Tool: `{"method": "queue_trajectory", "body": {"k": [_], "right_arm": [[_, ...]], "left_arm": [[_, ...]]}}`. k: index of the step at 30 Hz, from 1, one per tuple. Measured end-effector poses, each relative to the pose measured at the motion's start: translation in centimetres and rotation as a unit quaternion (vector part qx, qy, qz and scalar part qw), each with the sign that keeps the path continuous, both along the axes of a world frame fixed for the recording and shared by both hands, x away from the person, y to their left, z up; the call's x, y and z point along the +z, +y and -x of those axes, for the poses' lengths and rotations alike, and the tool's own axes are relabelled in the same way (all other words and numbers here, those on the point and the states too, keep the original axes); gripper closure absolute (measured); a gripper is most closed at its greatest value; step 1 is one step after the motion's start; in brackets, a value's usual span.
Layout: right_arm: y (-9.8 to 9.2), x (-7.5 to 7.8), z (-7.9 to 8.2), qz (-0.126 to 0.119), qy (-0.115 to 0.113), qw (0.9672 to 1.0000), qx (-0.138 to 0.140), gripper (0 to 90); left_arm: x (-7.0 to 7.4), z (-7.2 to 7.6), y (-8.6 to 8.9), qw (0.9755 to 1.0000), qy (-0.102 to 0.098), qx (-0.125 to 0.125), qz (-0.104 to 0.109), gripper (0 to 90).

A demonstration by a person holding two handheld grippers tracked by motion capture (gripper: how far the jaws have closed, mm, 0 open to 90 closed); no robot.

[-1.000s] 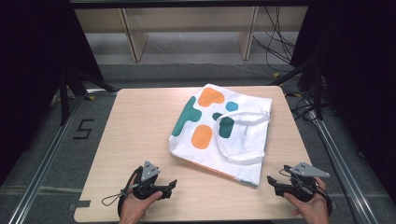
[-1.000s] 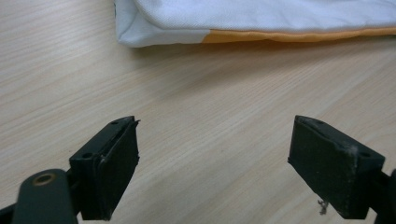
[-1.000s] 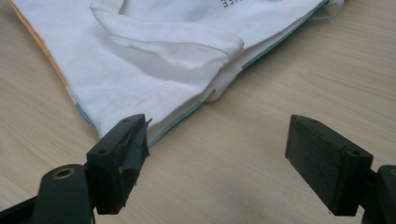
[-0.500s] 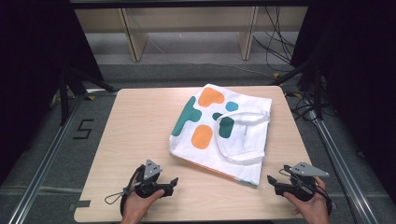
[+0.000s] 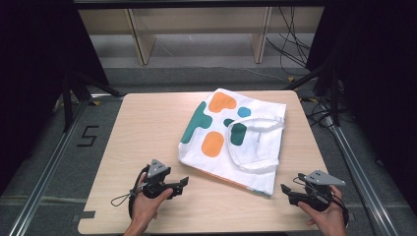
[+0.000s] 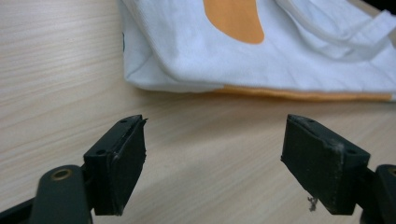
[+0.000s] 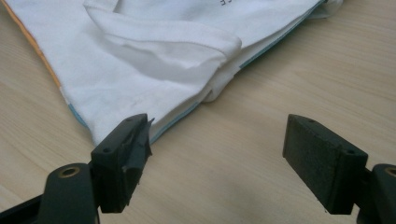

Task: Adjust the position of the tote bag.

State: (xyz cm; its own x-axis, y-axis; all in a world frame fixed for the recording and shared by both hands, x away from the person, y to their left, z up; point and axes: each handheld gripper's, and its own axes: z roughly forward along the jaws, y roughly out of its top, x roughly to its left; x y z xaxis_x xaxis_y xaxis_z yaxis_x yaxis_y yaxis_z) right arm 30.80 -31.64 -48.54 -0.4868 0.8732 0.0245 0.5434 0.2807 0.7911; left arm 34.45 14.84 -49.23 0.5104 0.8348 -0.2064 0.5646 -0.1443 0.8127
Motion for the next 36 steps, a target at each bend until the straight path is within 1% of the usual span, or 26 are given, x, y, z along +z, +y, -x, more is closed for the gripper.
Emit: {"method": "queue_trajectory", "body": {"k": [2, 4, 5, 6, 7, 9, 10, 12, 15, 16, 17, 18, 19, 20, 21, 22, 23, 25, 26, 27, 29, 30, 32, 33, 34, 36], "right_arm": [[0.0, 0.0, 0.0, -0.001, 0.002, 1.0000, -0.002, 24.3], [0.0, 0.0, -0.1, 0.000, 0.000, 1.0000, -0.002, 24.4], [0.0, 0.0, -0.1, 0.006, -0.008, 0.9999, -0.002, 24.4], [0.1, 0.0, -0.1, 0.000, 0.004, 1.0000, -0.002, 24.4], [0.1, 0.0, -0.1, 0.000, 0.004, 1.0000, -0.002, 24.4], [0.1, 0.0, -0.1, -0.001, 0.005, 1.0000, -0.001, 24.4], [0.1, -0.1, -0.1, -0.001, 0.005, 1.0000, 0.002, 24.5], [0.2, -0.1, -0.1, 0.003, 0.003, 1.0000, 0.002, 24.4], [0.1, 0.0, -0.2, 0.017, -0.009, 0.9998, 0.004, 24.4], [0.4, -0.1, -0.1, 0.001, 0.003, 1.0000, -0.003, 24.4], [0.4, -0.1, -0.1, 0.001, 0.003, 1.0000, -0.003, 24.4], [0.4, 0.0, 0.0, 0.000, 0.015, 0.9999, -0.003, 24.4], [0.4, 0.0, 0.0, -0.003, 0.016, 0.9999, -0.003, 24.4], [0.4, -0.1, 0.0, -0.001, 0.014, 0.9999, -0.002, 24.4], [0.4, -0.1, 0.0, -0.001, 0.014, 0.9999, -0.002, 24.4], [0.1, -0.2, -0.3, 0.006, 0.005, 0.9999, 0.008, 24.4], [0.1, -0.2, -0.3, 0.006, 0.005, 0.9999, 0.008, 24.4], [0.2, -0.2, -0.2, -0.001, 0.006, 1.0000, 0.000, 24.6], [0.2, -0.2, -0.2, -0.001, 0.006, 1.0000, 0.000, 24.6], [0.1, -0.2, -0.3, 0.001, 0.004, 1.0000, 0.005, 24.6], [0.1, -0.2, -0.3, 0.005, 0.006, 0.9999, 0.009, 24.6], [0.1, -0.2, -0.3, 0.014, -0.004, 0.9999, 0.006, 24.6], [0.2, -0.2, -0.2, 0.005, 0.005, 0.9999, 0.010, 24.8], [0.2, -0.2, -0.2, 0.005, 0.005, 0.9999, 0.010, 24.8], [0.2, -0.2, -0.2, 0.004, 0.004, 1.0000, 0.007, 24.8], [0.2, -0.2, -0.2, 0.002, 0.003, 1.0000, 0.008, 25.1]], "left_arm": [[0.1, -0.5, -0.2, 1.0000, -0.003, 0.007, 0.000, 23.1], [0.4, -0.9, -0.3, 0.9999, -0.001, 0.006, 0.012, 27.1], [0.5, -1.1, -0.4, 0.9999, 0.000, 0.008, 0.010, 27.5], [0.6, -1.3, -0.5, 0.9998, -0.002, 0.017, 0.003, 24.8], [0.7, -1.5, -0.5, 0.9997, -0.006, 0.022, -0.005, 24.8], [0.7, -2.2, -0.2, 0.9995, -0.002, 0.031, 0.002, 25.3], [0.7, -2.5, -0.2, 0.9992, 0.002, 0.038, 0.015, 26.4], [0.7, -3.1, -0.3, 0.9992, -0.006, 0.039, 0.010, 30.8], [0.6, -4.0, -0.5, 0.9994, -0.008, 0.031, -0.016, 34.7], [0.5, -4.6, -0.7, 0.9996, 0.000, 0.026, -0.007, 39.4], [0.5, -4.6, -0.7, 0.9996, 0.000, 0.026, -0.007, 42.7], [0.5, -4.9, -0.8, 0.9997, -0.001, 0.024, -0.006, 42.7], [0.4, -5.3, -1.1, 0.9994, -0.011, 0.032, -0.005, 45.0], [0.4, -5.6, -1.0, 0.9994, -0.016, 0.027, -0.015, 55.4], [0.4, -5.9, -1.2, 0.9992, -0.026, 0.028, -0.011, 55.4], [0.4, -6.4, -1.3, 0.9985, -0.045, 0.014, -0.025, 72.6], [0.4, -6.4, -1.3, 0.9985, -0.045, 0.014, -0.025, 79.5], [0.3, -6.8, -1.2, 0.9980, -0.053, -0.005, -0.035, 82.7], [0.3, -6.9, -1.1, 0.9970, -0.060, -0.008, -0.048, 82.7], [0.4, -7.0, -0.9, 0.9964, -0.058, -0.015, -0.059, 82.9], [0.4, -7.1, -0.8, 0.9969, -0.057, -0.012, -0.053, 83.2], [0.4, -7.3, -0.7, 0.9970, -0.059, -0.013, -0.049, 83.2], [0.5, -7.6, -0.4, 0.9966, -0.059, -0.011, -0.056, 83.3], [0.6, -7.9, 0.1, 0.9958, -0.056, -0.017, -0.070, 83.3], [0.5, -8.2, 0.4, 0.9957, -0.058, -0.013, -0.071, 83.3], [0.4, -8.9, 1.1, 0.9945, -0.061, -0.008, -0.085, 83.5]]}}
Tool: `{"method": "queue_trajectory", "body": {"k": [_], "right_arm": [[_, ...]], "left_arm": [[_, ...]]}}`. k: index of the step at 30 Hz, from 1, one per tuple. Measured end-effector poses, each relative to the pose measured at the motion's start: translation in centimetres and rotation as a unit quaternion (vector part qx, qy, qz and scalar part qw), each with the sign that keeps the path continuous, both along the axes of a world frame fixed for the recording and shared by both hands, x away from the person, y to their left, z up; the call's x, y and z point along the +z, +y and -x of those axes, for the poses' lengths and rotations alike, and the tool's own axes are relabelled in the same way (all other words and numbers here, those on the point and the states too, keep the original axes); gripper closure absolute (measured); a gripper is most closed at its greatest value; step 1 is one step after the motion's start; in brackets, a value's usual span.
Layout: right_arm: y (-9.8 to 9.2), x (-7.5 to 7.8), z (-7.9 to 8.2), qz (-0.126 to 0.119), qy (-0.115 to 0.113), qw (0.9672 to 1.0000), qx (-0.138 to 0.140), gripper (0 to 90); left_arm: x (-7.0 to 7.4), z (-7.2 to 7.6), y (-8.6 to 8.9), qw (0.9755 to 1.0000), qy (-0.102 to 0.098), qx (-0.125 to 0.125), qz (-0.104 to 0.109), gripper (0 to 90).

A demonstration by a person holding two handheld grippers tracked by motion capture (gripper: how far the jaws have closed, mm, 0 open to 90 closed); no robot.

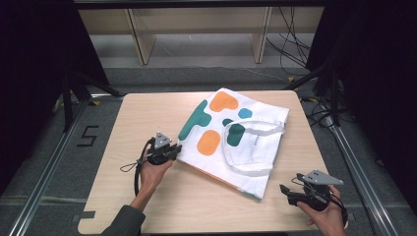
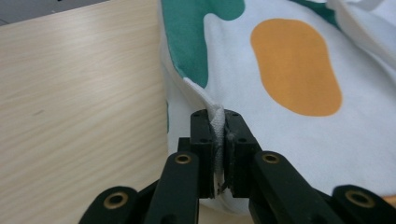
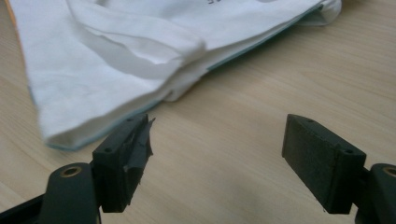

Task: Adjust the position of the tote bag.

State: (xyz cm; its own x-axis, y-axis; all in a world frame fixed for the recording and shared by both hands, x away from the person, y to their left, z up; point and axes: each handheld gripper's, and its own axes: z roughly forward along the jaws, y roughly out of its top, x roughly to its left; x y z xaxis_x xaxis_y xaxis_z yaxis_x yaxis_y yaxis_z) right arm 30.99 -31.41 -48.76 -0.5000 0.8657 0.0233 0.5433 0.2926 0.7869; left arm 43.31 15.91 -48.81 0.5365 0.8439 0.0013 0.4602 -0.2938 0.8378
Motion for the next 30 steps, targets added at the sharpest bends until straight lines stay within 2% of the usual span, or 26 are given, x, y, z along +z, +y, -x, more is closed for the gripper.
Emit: {"method": "queue_trajectory", "body": {"k": [1, 2, 3, 4, 5, 6, 9, 11, 12, 13, 14, 15, 16, 19, 21, 22, 23, 24, 25, 26, 27, 28, 29, 30], "right_arm": [[0.0, 0.0, 0.0, 0.001, 0.001, 1.0000, 0.001, 25.4], [-0.1, 0.0, 0.0, 0.007, -0.006, 0.9999, 0.004, 25.6], [-0.1, 0.0, 0.0, 0.007, -0.006, 0.9999, 0.004, 25.6], [0.0, 0.0, 0.0, 0.006, -0.007, 0.9999, 0.004, 25.9], [0.0, 0.0, 0.0, 0.007, -0.008, 0.9999, 0.004, 26.2], [0.3, 0.0, 0.2, -0.003, 0.008, 1.0000, -0.004, 26.4], [0.3, 0.0, 0.2, -0.004, 0.008, 1.0000, -0.002, 26.9], [0.3, 0.0, 0.1, -0.004, 0.009, 0.9999, -0.001, 27.1], [0.1, -0.1, -0.1, 0.006, -0.002, 1.0000, 0.006, 27.1], [0.2, -0.1, -0.1, 0.003, 0.007, 0.9999, 0.009, 27.3], [0.4, -0.1, 0.2, -0.001, 0.014, 0.9999, 0.001, 27.4], [0.4, -0.1, 0.2, 0.000, 0.013, 0.9999, 0.002, 27.5], [0.4, -0.1, 0.2, 0.000, 0.013, 0.9999, 0.002, 27.5], [0.0, -0.1, -0.1, 0.012, -0.002, 0.9999, 0.008, 27.6], [0.0, -0.2, -0.1, 0.007, 0.002, 0.9999, 0.010, 27.6], [0.2, -0.2, 0.0, 0.000, 0.005, 1.0000, -0.002, 27.6], [0.1, -0.2, 0.0, 0.004, 0.003, 1.0000, 0.001, 27.6], [0.1, -0.2, -0.1, 0.005, 0.004, 1.0000, 0.007, 27.6], [0.1, -0.2, -0.1, 0.005, 0.004, 1.0000, 0.007, 27.6], [0.3, -0.1, 0.2, 0.000, 0.017, 0.9999, -0.001, 27.6], [0.3, -0.1, 0.2, 0.000, 0.017, 0.9999, -0.001, 27.6], [0.2, -0.1, 0.2, 0.006, 0.011, 0.9999, 0.004, 27.6], [0.2, -0.1, 0.2, 0.006, 0.011, 0.9999, 0.004, 27.6], [0.3, -0.1, 0.1, 0.002, 0.004, 1.0000, 0.003, 27.6]], "left_arm": [[-0.2, -0.4, 0.2, 0.9998, -0.006, 0.013, 0.012, 83.6], [-0.3, -1.2, 0.9, 0.9996, -0.020, 0.020, 0.003, 83.6], [-0.3, -1.2, 0.9, 0.9996, -0.020, 0.020, 0.003, 83.6], [-0.3, -1.7, 1.2, 0.9995, -0.020, 0.024, -0.011, 83.6], [-0.4, -2.3, 1.6, 0.9992, -0.016, 0.033, -0.014, 83.7], [-0.6, -2.8, 1.8, 0.9990, -0.021, 0.038, -0.007, 83.7], [-0.8, -4.1, 2.3, 0.9984, -0.019, 0.050, -0.019, 83.7], [-0.9, -5.0, 2.6, 0.9981, -0.020, 0.056, -0.020, 83.6], [-1.0, -5.4, 2.6, 0.9977, -0.022, 0.062, -0.016, 83.5], [-1.1, -5.9, 2.7, 0.9973, -0.025, 0.065, -0.020, 82.4], [-1.0, -5.9, 2.7, 0.9974, -0.025, 0.067, -0.013, 80.2], [-1.0, -5.9, 2.7, 0.9974, -0.025, 0.067, -0.013, 76.2], [-0.9, -5.8, 2.7, 0.9971, -0.026, 0.071, -0.005, 76.2], [0.2, -4.7, 2.8, 0.9955, -0.009, 0.092, 0.019, 52.7], [1.0, -3.3, 2.7, 0.9964, 0.002, 0.079, 0.031, 45.4], [1.4, -2.6, 2.5, 0.9966, 0.016, 0.073, 0.034, 39.6], [1.8, -1.5, 2.2, 0.9966, 0.030, 0.064, 0.043, 34.3], [2.0, -0.8, 1.9, 0.9967, 0.032, 0.055, 0.050, 31.3], [2.2, 0.1, 1.5, 0.9959, 0.035, 0.046, 0.069, 31.3], [2.5, 1.4, 1.0, 0.9962, 0.045, 0.026, 0.070, 28.4], [2.6, 2.2, 0.4, 0.9955, 0.047, 0.016, 0.080, 28.4], [2.7, 4.8, -1.2, 0.9950, 0.052, -0.020, 0.082, 27.2], [2.7, 4.8, -1.2, 0.9950, 0.052, -0.020, 0.082, 25.6], [2.8, 5.7, -2.0, 0.9946, 0.056, -0.039, 0.078, 25.6]]}}
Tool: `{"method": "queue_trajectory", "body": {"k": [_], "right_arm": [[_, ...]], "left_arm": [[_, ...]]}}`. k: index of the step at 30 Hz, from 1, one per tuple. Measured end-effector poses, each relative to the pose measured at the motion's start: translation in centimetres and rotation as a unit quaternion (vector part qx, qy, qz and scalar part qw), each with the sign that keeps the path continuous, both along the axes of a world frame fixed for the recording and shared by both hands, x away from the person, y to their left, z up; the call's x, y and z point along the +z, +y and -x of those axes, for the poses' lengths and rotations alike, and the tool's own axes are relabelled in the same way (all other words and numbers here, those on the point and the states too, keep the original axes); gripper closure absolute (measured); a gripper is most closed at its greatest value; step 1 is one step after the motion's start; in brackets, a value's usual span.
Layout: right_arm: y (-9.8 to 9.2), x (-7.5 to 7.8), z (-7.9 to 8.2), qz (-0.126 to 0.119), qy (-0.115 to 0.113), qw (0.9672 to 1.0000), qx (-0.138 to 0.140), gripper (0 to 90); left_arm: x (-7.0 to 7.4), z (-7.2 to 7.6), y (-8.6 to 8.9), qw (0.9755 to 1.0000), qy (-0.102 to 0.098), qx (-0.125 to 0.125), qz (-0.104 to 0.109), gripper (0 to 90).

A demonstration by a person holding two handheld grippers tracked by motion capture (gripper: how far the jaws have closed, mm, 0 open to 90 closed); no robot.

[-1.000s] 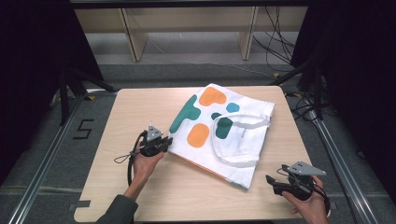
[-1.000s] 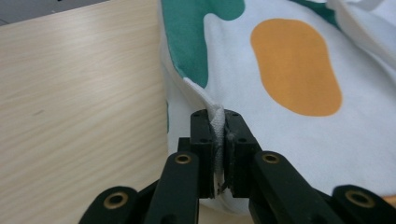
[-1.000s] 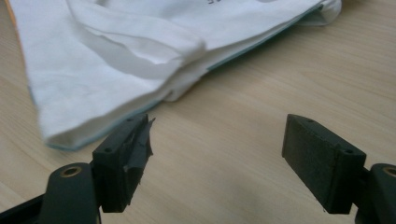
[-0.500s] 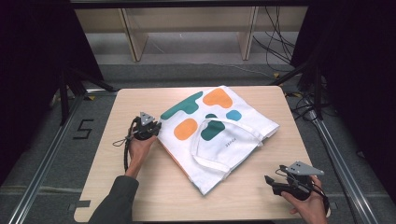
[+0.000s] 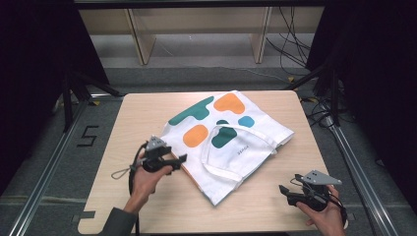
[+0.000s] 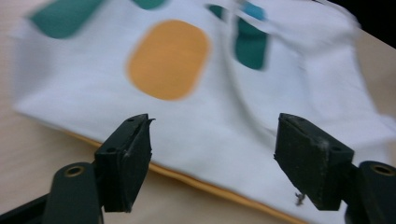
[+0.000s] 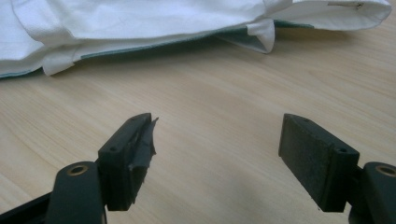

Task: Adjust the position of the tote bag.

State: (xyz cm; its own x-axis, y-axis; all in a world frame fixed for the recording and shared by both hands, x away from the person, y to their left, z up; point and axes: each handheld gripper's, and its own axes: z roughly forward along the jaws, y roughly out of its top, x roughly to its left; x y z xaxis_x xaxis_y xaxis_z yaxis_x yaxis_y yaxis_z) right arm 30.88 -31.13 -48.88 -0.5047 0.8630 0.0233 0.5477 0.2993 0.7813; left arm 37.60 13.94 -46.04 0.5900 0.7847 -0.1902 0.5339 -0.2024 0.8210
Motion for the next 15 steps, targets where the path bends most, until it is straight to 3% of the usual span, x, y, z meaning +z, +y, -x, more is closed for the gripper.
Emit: {"method": "queue_trajectory", "body": {"k": [1, 3, 4, 5, 6, 7, 8, 10, 12, 13, 15], "right_arm": [[0.0, 0.0, 0.0, -0.002, 0.002, 1.0000, 0.000, 27.6], [0.2, 0.1, 0.2, -0.005, 0.020, 0.9998, -0.006, 27.6], [0.1, 0.1, 0.2, -0.002, 0.014, 0.9999, -0.001, 27.6], [-0.2, 0.1, -0.1, 0.007, 0.001, 0.9999, 0.014, 27.6], [0.0, 0.1, 0.1, 0.000, 0.010, 0.9999, -0.001, 27.6], [0.0, 0.1, 0.1, 0.000, 0.010, 0.9999, -0.001, 27.6], [-0.2, 0.0, -0.2, 0.007, 0.002, 0.9999, 0.012, 27.6], [-0.2, 0.0, -0.2, 0.009, 0.001, 0.9999, 0.013, 27.6], [-0.2, 0.0, -0.2, 0.008, 0.002, 0.9999, 0.013, 27.5], [-0.2, 0.0, -0.2, 0.008, 0.002, 0.9999, 0.013, 27.5], [-0.3, 0.0, -0.2, 0.013, -0.003, 0.9999, 0.009, 27.5]], "left_arm": [[-0.1, 0.8, -0.6, 0.9999, -0.003, -0.013, -0.008, 24.5], [-0.3, 2.2, -2.0, 0.9997, 0.005, -0.025, -0.004, 23.4], [-0.6, 3.6, -3.5, 0.9993, 0.000, -0.038, -0.002, 23.6], [-0.6, 3.6, -3.5, 0.9993, 0.000, -0.038, -0.002, 23.5], [-1.0, 4.8, -5.0, 0.9986, -0.011, -0.047, -0.023, 23.4], [-1.0, 4.8, -5.0, 0.9986, -0.011, -0.047, -0.023, 23.5], [-1.2, 5.4, -5.7, 0.9969, -0.018, -0.062, -0.045, 23.5], [-1.7, 6.1, -6.9, 0.9960, -0.023, -0.070, -0.050, 22.3], [-2.7, 7.0, -8.4, 0.9930, -0.019, -0.093, -0.071, 21.7], [-2.7, 7.0, -8.4, 0.9930, -0.019, -0.093, -0.071, 20.1], [-3.5, 7.1, -9.4, 0.9896, -0.023, -0.101, -0.100, 18.4]]}}
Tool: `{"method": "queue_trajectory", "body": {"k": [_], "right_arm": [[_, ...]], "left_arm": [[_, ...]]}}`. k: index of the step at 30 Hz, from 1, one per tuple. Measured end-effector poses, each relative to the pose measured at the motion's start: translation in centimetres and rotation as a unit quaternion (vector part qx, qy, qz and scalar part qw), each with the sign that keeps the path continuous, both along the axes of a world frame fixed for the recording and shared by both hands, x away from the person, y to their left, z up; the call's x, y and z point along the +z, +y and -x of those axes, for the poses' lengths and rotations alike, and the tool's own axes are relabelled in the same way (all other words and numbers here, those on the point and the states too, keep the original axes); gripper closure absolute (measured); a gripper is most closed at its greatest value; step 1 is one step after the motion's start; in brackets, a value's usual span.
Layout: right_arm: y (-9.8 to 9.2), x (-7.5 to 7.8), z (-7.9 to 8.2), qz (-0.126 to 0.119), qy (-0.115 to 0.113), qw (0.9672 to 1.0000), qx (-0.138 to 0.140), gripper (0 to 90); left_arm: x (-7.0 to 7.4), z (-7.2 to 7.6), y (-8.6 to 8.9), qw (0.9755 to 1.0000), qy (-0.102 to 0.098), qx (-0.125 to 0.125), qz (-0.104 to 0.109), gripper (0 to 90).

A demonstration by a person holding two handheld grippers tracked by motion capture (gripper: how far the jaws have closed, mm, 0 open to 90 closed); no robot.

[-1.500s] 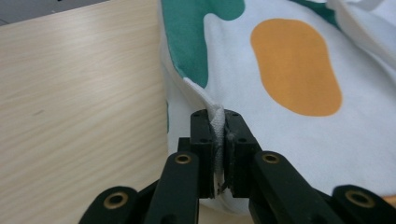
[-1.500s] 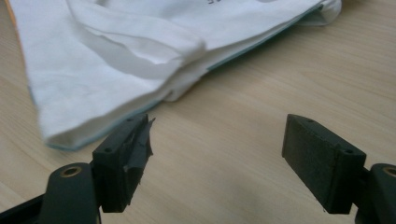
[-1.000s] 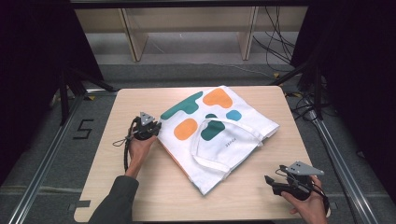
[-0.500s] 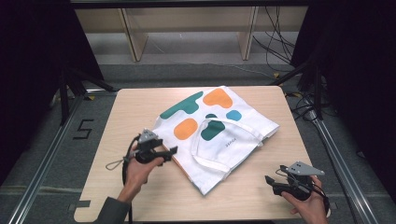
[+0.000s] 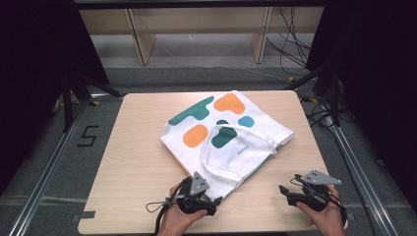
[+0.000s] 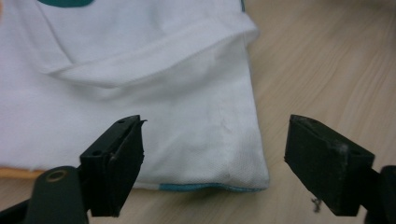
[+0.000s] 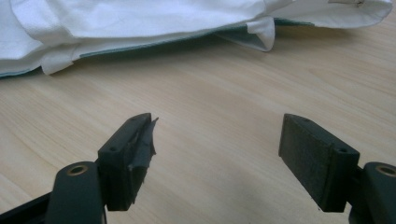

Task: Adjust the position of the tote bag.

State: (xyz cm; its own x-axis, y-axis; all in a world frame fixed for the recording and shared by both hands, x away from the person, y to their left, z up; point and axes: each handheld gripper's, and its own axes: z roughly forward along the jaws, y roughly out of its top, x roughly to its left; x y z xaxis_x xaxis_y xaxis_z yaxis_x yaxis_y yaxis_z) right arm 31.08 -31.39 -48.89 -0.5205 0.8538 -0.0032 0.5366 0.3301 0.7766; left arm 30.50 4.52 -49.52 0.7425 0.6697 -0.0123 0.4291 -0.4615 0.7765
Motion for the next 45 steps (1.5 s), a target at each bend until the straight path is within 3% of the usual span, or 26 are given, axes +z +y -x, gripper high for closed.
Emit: {"method": "queue_trajectory", "body": {"k": [1, 2, 4, 5, 8, 9, 11, 14, 15, 16, 19, 20, 21, 22, 23, 25, 29, 32, 33, 35, 37, 38, 39, 45], "right_arm": [[0.1, -0.1, 0.0, -0.009, 0.004, 0.9999, -0.004, 27.4], [0.1, -0.1, 0.0, -0.009, 0.004, 0.9999, -0.004, 27.4], [0.1, -0.1, 0.0, -0.007, 0.008, 0.9999, 0.000, 27.4], [0.1, -0.1, 0.0, -0.007, 0.005, 1.0000, 0.002, 27.4], [0.1, -0.1, 0.0, -0.004, 0.008, 1.0000, -0.001, 27.2], [0.4, 0.0, 0.2, -0.010, 0.021, 0.9997, -0.008, 27.1], [0.3, -0.1, 0.2, -0.008, 0.018, 0.9998, -0.010, 27.1], [0.3, -0.1, 0.1, -0.007, 0.013, 0.9998, -0.010, 27.1], [0.3, -0.1, 0.1, -0.006, 0.012, 0.9999, -0.010, 27.1], [0.3, -0.1, 0.1, -0.006, 0.012, 0.9999, -0.010, 27.1], [0.2, -0.1, 0.0, -0.006, 0.010, 0.9999, 0.004, 27.0], [0.2, -0.1, 0.0, -0.005, 0.006, 0.9999, 0.008, 27.0], [0.3, -0.1, 0.0, -0.008, 0.009, 0.9999, 0.005, 27.1], [0.2, -0.1, 0.0, -0.009, 0.009, 0.9999, 0.008, 27.1], [0.2, -0.1, 0.0, -0.008, 0.011, 0.9999, 0.007, 27.1], [0.3, -0.1, 0.0, -0.006, 0.008, 0.9999, 0.004, 27.1], [0.4, -0.1, 0.2, -0.011, 0.012, 0.9999, -0.004, 27.1], [0.4, -0.1, 0.3, -0.013, 0.012, 0.9998, -0.011, 27.1], [0.1, -0.1, 0.1, -0.006, 0.011, 0.9999, 0.003, 27.1], [0.0, 0.0, 0.1, -0.005, 0.010, 0.9999, 0.000, 27.1], [0.1, -0.1, 0.3, -0.018, 0.015, 0.9996, -0.015, 27.1], [0.1, -0.1, 0.3, -0.018, 0.015, 0.9996, -0.015, 27.1], [-0.2, 0.0, 0.1, -0.004, -0.002, 1.0000, -0.008, 27.4], [-0.1, 0.1, 0.1, -0.007, -0.003, 1.0000, -0.002, 28.5]], "left_arm": [[-0.4, -0.2, -0.5, 0.9999, 0.004, 0.001, -0.013, 18.9], [-0.4, -0.2, -0.5, 0.9999, 0.004, 0.001, -0.013, 18.5], [-0.6, -0.3, -0.8, 0.9994, -0.009, 0.006, -0.033, 18.6], [-0.7, -0.3, -0.9, 0.9984, -0.018, 0.004, -0.054, 18.8], [-1.1, -0.2, -1.6, 0.9978, -0.022, 0.004, -0.062, 18.1], [-1.1, -0.1, -1.7, 0.9975, -0.023, 0.005, -0.066, 20.1], [-1.2, -0.4, -1.9, 0.9943, -0.054, -0.001, -0.092, 24.2], [-1.3, -0.7, -1.8, 0.9952, -0.046, -0.016, -0.086, 28.6], [-1.3, -0.6, -1.6, 0.9966, -0.027, -0.030, -0.072, 40.4], [-1.3, -0.6, -1.6, 0.9966, -0.027, -0.030, -0.072, 45.7], [-1.3, -0.5, -1.2, 0.9961, -0.033, -0.051, -0.063, 52.9], [-1.3, -0.4, -1.1, 0.9965, -0.038, -0.048, -0.057, 59.0], [-0.9, -0.4, -0.7, 0.9955, -0.043, -0.051, -0.066, 62.2], [-0.9, -0.3, -0.6, 0.9960, -0.046, -0.051, -0.057, 66.3], [-0.6, -0.4, -0.1, 0.9958, -0.060, -0.046, -0.050, 76.8], [-0.5, -0.5, 0.1, 0.9955, -0.065, -0.044, -0.054, 82.0], [0.0, -0.7, 1.5, 0.9935, -0.064, -0.051, -0.079, 86.3], [0.1, -0.7, 2.1, 0.9930, -0.061, -0.052, -0.086, 86.4], [-0.1, -0.7, 2.9, 0.9930, -0.068, -0.050, -0.083, 86.4], [-0.1, -0.7, 3.3, 0.9926, -0.069, -0.051, -0.086, 86.5], [0.1, -0.7, 4.9, 0.9931, -0.066, -0.037, -0.089, 86.6], [0.1, -0.7, 4.9, 0.9931, -0.066, -0.037, -0.089, 86.6], [0.2, -0.9, 6.1, 0.9934, -0.066, -0.027, -0.090, 86.6], [0.7, -1.3, 9.1, 0.9929, -0.074, 0.000, -0.093, 86.6]]}}
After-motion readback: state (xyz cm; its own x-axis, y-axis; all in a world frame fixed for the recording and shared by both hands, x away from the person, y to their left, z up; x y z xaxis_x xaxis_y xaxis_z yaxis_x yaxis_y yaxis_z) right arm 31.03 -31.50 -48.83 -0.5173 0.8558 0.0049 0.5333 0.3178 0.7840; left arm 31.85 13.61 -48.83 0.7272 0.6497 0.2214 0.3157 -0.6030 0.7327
